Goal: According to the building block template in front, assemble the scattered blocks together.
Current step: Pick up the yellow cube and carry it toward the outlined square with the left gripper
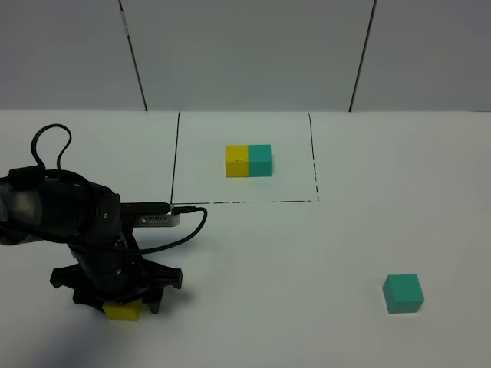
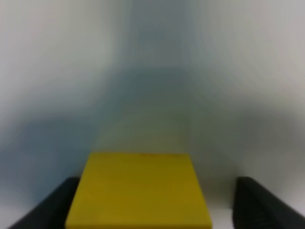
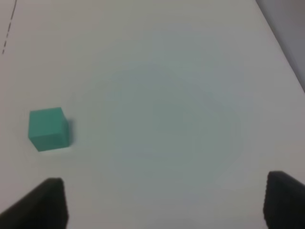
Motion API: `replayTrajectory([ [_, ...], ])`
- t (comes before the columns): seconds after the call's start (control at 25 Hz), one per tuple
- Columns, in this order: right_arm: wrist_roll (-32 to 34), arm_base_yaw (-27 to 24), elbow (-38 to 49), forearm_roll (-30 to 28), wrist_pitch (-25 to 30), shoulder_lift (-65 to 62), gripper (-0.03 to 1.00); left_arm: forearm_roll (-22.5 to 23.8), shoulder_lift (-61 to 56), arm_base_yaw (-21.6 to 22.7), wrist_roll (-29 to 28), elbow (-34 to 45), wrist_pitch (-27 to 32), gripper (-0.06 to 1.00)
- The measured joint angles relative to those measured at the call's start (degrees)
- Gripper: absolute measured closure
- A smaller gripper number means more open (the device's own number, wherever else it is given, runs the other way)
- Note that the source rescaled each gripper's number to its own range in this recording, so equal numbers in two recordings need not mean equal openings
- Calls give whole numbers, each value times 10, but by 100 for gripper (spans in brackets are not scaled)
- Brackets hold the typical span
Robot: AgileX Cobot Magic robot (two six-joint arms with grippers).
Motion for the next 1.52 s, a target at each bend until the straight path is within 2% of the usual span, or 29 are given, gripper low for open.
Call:
replayTrajectory([
  [0.12, 0, 0, 0, 0, 0, 0, 30, 1, 0, 0, -9, 0, 1, 94],
  [0.24, 0, 0, 0, 0, 0, 0, 30, 17, 0, 0, -9, 0, 3, 94],
  [0.32, 0, 0, 0, 0, 0, 0, 30, 58, -1, 0, -9, -9, 30, 94],
  [0.44, 0, 0, 0, 0, 0, 0, 30, 135, -12, 0, 12, -58, 120, 94],
  [0.56, 0, 0, 0, 0, 0, 0, 30, 188, -38, 1, 87, -127, 208, 94],
  [0.6, 0, 0, 0, 0, 0, 0, 30, 188, -46, 1, 133, -151, 228, 94],
  [0.68, 0, 0, 0, 0, 0, 0, 30, 159, -53, 1, 240, -191, 261, 94],
  [0.8, 0, 0, 0, 0, 0, 0, 30, 63, -53, 1, 414, -232, 290, 94],
  [0.92, 0, 0, 0, 0, 0, 0, 30, -13, -53, -1, 517, -254, 283, 94],
  [1.0, 0, 0, 0, 0, 0, 0, 30, -28, -51, -5, 547, -265, 275, 94],
  [1.12, 0, 0, 0, 0, 0, 0, 30, -27, -25, -12, 568, -292, 282, 94],
  [1.52, 0, 0, 0, 0, 0, 0, 30, 38, 130, -68, 652, -423, 327, 94],
])
